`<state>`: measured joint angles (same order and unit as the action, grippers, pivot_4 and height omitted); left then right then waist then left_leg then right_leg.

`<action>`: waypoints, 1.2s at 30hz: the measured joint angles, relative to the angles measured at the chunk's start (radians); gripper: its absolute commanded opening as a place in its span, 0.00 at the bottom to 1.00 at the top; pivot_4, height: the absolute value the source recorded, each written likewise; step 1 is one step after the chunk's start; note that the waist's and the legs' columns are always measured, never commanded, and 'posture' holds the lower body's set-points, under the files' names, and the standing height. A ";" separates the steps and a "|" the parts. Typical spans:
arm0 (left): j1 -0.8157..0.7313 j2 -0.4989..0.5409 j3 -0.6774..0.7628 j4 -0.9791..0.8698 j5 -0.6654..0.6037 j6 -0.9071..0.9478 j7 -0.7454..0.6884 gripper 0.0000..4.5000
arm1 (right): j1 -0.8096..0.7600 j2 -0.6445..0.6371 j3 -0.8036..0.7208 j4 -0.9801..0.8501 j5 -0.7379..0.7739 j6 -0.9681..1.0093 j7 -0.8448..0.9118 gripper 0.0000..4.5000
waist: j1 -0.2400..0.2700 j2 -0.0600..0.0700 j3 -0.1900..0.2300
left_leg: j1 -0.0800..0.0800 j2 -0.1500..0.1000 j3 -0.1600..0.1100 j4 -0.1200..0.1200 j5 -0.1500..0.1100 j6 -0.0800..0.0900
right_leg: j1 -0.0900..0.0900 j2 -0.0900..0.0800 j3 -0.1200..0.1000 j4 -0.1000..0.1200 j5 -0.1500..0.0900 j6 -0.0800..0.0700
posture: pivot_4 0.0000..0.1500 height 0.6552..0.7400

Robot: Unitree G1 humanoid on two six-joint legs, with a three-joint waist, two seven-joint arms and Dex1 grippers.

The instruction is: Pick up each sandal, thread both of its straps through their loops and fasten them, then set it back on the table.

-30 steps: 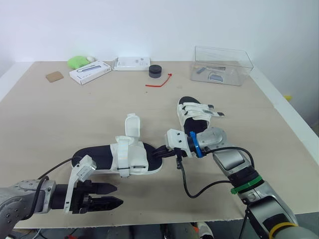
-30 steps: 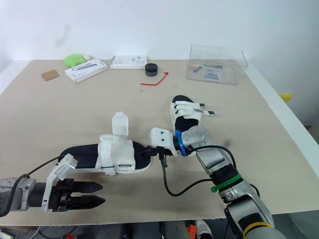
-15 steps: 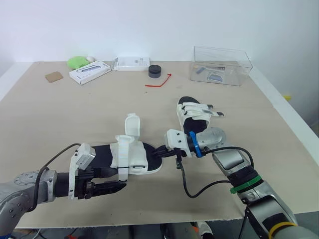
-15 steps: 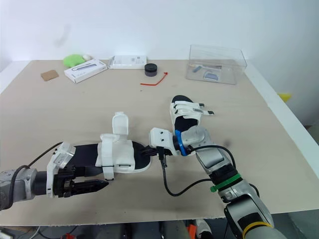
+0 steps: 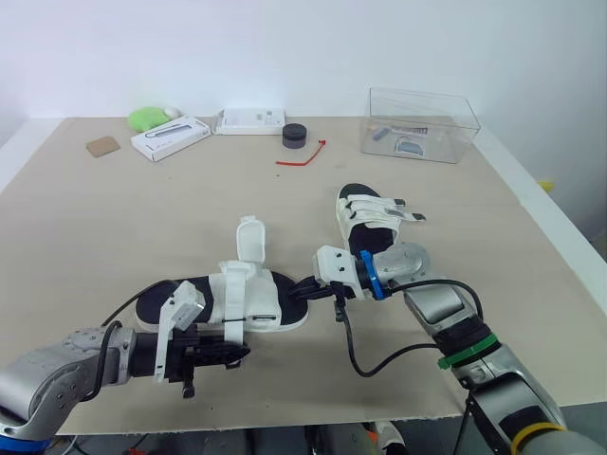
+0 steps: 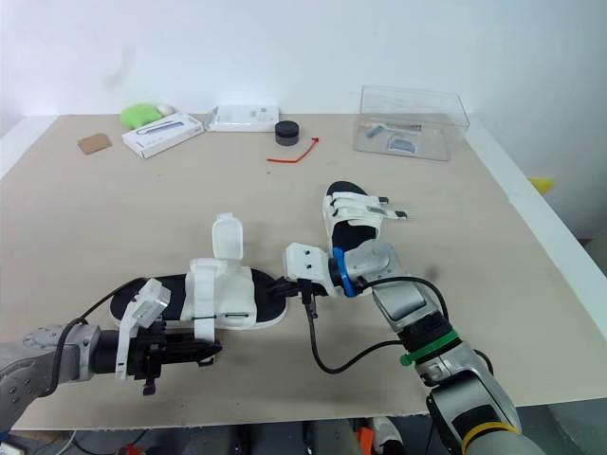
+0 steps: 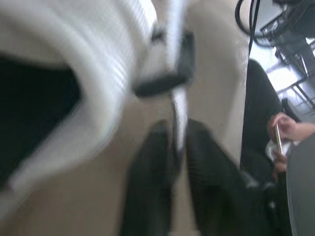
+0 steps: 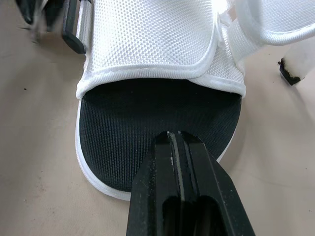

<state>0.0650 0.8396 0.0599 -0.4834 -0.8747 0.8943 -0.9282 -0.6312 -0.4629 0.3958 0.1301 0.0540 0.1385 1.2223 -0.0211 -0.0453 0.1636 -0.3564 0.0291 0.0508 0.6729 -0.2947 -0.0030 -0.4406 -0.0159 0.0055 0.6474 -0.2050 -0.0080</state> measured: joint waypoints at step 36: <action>0.263 0.228 0.058 -0.194 0.408 -0.478 -0.123 0.99 | -0.012 0.009 0.011 0.033 0.000 -0.036 0.002 0.00 | 0.000 0.001 0.000 | 0.002 0.002 0.001 -0.001 0.000 0.000 | 0.000 0.003 0.001 0.000 -0.001 -0.002 | 1.00 1.00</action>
<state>0.3282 1.0681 0.1178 -0.6772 -0.4667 0.4163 -1.0513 -0.6436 -0.4540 0.4068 0.1626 0.0539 0.1028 1.2241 -0.0210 -0.0443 0.1637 -0.3545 0.0309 0.0520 0.6722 -0.2946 -0.0028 -0.4405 -0.0132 0.0061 0.6475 -0.2062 -0.0097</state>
